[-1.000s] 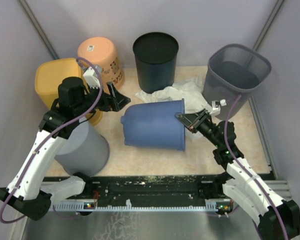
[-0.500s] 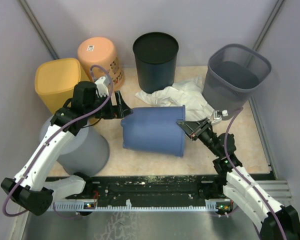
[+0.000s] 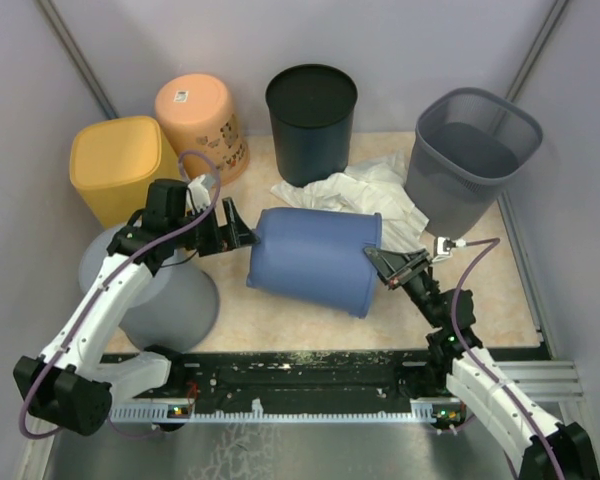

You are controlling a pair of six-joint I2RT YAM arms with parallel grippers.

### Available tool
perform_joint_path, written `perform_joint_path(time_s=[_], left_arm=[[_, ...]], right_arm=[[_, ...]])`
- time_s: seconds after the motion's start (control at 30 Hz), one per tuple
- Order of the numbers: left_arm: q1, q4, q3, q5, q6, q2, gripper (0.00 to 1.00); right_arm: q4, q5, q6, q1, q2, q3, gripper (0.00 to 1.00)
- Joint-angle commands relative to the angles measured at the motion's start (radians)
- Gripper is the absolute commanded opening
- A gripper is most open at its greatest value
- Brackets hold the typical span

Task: Turn the large container upside down

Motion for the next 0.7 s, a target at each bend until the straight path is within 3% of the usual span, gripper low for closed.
perform_joint_path(time_s=[0.0,0.17,0.67], left_arm=[[0.022,0.119,-0.044,0.168,-0.038,-0.016,0.96],[0.023,0.289,-0.109,0.318,-0.099,-0.019,0.96],[0.056,0.479,-0.14,0.373,-0.189,-0.029,0.94]], right_arm=[[0.146,0.049,0.075,0.003,-0.012,-0.036,0.0],[0.155,0.044,0.073,0.003,-0.004,-0.039,0.0],[0.17,0.031,0.084,0.003,0.001,-0.062,0.0]])
